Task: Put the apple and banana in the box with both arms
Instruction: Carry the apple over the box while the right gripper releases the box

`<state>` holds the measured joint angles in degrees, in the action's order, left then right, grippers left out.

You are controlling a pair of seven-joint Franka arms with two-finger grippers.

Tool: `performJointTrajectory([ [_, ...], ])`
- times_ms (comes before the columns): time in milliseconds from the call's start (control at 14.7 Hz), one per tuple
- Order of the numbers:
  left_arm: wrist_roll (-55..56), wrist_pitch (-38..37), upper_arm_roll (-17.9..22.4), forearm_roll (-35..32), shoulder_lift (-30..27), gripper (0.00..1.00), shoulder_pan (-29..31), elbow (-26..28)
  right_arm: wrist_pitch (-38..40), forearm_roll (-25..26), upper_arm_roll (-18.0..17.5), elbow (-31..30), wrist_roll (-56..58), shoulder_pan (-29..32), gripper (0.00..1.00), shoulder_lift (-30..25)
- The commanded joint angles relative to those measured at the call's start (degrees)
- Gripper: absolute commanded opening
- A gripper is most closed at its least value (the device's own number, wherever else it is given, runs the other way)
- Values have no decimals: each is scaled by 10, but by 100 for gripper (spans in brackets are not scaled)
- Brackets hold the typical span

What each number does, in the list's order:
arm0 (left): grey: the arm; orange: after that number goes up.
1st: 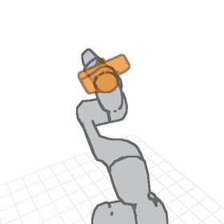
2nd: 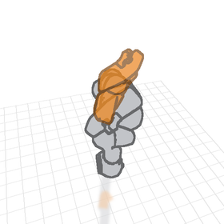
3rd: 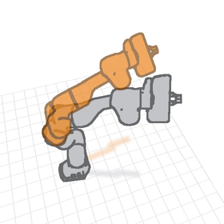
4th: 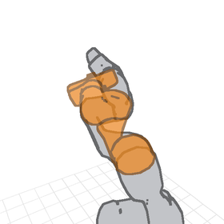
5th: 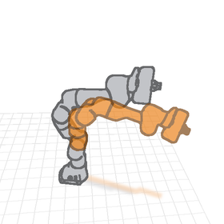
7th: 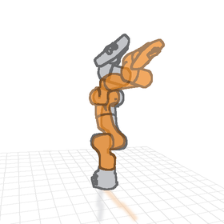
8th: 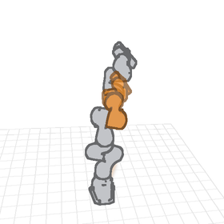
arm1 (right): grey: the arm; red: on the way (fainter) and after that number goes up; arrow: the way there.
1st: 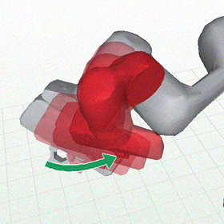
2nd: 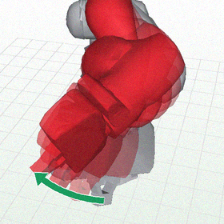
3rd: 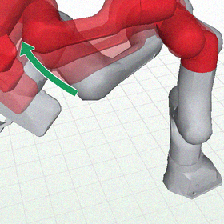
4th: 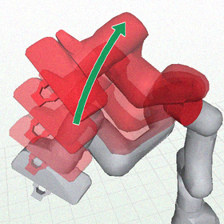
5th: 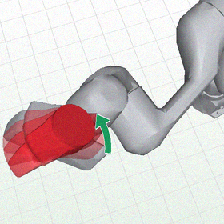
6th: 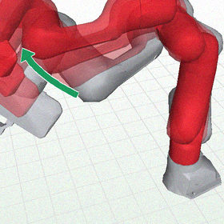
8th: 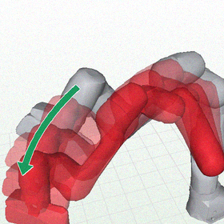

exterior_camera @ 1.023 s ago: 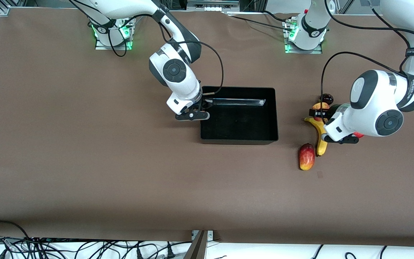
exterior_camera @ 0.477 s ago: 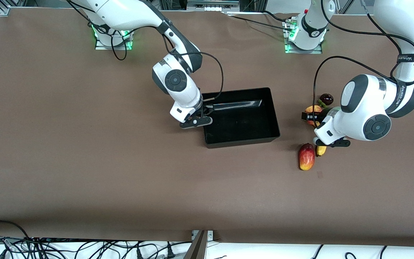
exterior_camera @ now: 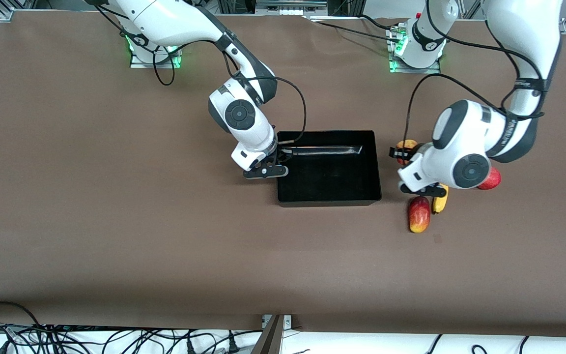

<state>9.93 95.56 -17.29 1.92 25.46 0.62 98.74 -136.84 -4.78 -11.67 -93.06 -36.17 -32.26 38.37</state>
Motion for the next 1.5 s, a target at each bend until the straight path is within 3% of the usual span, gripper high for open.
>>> performJointTrajectory([
  [0, 3, 1, 3, 48, 10, 39, -15, -18, 6, -10, -5, 33, -5, 12, 100, 5],
  [409, 36, 59, 3, 62, 40, 39, -78, -16, 154, -4, -4, 136, -1, 68, 100, -14],
  [545, 41, 63, 3, 60, 58, 37, -97, -12, 170, 2, 1, 143, 1, 86, 100, -40],
  [818, 38, 114, 5, 51, 87, 37, -132, 0, 240, 5, 68, 141, 53, 91, 100, -107],
  [1023, 37, 127, 3, -6, 107, 39, -135, 0, 292, 1, 110, 140, 99, 98, 100, -148],
  [1295, 36, 135, 3, -12, 122, 58, -143, 4, 388, -3, 142, 102, 184, 123, 100, -233],
  [1432, 37, 133, 3, -13, 129, 100, -143, 4, 394, -3, 143, 44, 234, 145, 100, -282],
])
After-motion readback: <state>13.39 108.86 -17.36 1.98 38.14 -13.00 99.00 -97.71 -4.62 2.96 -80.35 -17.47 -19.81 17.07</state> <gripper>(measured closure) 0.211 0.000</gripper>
